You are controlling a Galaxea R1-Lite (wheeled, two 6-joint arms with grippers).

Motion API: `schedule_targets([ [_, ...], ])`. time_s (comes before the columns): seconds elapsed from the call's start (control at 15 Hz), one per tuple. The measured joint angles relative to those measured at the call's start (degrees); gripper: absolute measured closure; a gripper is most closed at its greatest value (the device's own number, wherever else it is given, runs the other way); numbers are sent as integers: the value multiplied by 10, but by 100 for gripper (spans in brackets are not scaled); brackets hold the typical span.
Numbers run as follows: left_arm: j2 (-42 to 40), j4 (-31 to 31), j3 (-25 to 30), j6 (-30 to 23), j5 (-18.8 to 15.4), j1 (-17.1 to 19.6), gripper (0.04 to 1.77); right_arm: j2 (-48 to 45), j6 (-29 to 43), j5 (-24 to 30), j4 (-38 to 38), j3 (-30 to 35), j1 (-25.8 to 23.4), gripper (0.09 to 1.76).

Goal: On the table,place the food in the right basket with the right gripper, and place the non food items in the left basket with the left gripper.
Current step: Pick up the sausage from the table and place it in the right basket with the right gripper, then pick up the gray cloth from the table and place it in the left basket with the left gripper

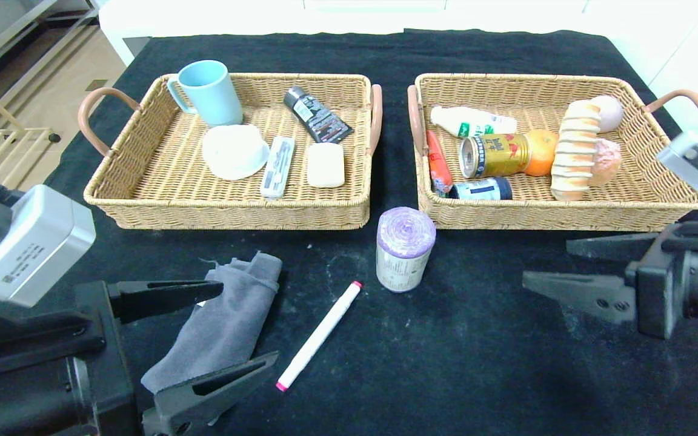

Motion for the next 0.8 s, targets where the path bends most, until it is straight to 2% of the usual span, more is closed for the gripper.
schedule_targets([
  [0.13,10,-1,3,-1,1,0,9,-37,-51,75,-8,52,-28,16],
  [0.33,15,-2,1,-3,5,-1,9,-70,-107,153,-14,92,-61,15],
  [0.47,15,-3,0,-1,30,-3,9,-79,-118,167,-48,113,-68,15],
  [0.67,13,-1,-4,-1,61,-30,9,-78,-123,186,-123,152,-85,15],
  [0.8,13,5,-13,-1,97,-43,9,-75,-124,190,-129,168,-94,15],
])
